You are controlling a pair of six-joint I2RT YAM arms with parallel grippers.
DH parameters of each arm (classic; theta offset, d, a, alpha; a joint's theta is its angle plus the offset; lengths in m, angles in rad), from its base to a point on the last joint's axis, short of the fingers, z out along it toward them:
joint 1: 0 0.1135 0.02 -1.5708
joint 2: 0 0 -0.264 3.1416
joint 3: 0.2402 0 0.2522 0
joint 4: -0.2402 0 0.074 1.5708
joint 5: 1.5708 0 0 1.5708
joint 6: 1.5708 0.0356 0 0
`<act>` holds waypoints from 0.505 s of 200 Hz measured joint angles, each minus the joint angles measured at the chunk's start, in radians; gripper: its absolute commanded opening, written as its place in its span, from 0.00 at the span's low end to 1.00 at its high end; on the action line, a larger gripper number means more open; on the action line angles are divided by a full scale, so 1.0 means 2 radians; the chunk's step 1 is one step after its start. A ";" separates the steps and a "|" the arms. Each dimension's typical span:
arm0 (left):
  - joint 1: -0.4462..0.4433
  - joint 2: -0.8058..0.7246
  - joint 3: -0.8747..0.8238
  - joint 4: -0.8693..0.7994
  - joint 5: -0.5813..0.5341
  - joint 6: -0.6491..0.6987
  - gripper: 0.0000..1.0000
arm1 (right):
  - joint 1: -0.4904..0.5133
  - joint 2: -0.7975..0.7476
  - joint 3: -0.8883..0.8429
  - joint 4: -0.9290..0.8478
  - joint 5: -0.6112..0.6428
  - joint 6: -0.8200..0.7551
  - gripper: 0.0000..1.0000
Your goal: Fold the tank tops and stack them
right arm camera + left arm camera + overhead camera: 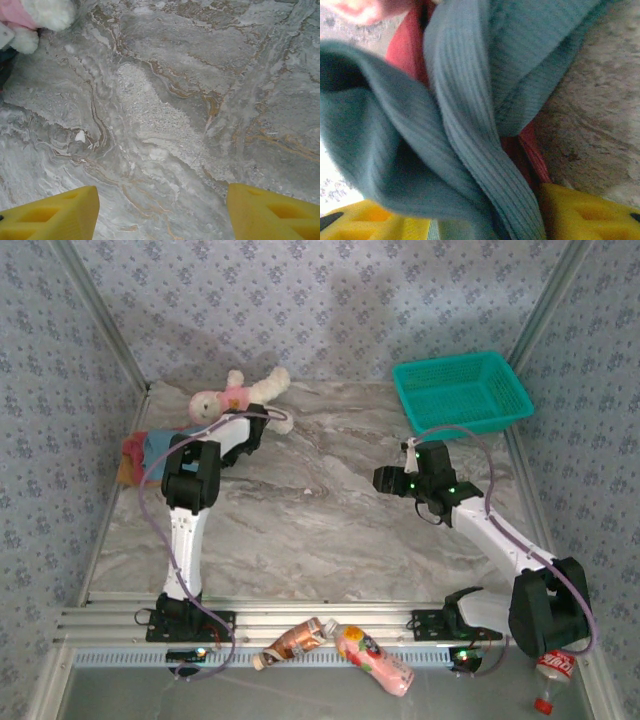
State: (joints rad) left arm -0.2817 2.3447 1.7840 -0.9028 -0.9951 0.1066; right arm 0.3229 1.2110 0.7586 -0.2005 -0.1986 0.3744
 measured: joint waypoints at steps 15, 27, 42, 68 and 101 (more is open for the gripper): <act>0.000 -0.010 -0.002 -0.006 0.006 -0.005 0.80 | -0.005 0.000 0.003 -0.006 -0.002 -0.002 0.71; 0.001 -0.028 -0.010 -0.015 0.025 -0.011 0.86 | -0.012 -0.001 0.005 -0.007 -0.004 -0.005 0.72; 0.000 -0.066 -0.028 -0.024 0.050 -0.014 0.92 | -0.024 -0.002 0.007 -0.007 -0.009 -0.013 0.73; -0.003 -0.158 -0.067 -0.031 0.102 -0.018 1.00 | -0.050 0.001 0.017 -0.007 -0.019 -0.036 0.77; 0.018 -0.314 -0.178 0.017 0.200 -0.023 1.00 | -0.086 0.026 0.026 0.013 -0.022 -0.067 0.90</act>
State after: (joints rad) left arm -0.2466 1.7164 1.4288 -0.8684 -0.5961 0.0597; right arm 0.1501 1.2636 0.8108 -0.1753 -0.2424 0.2398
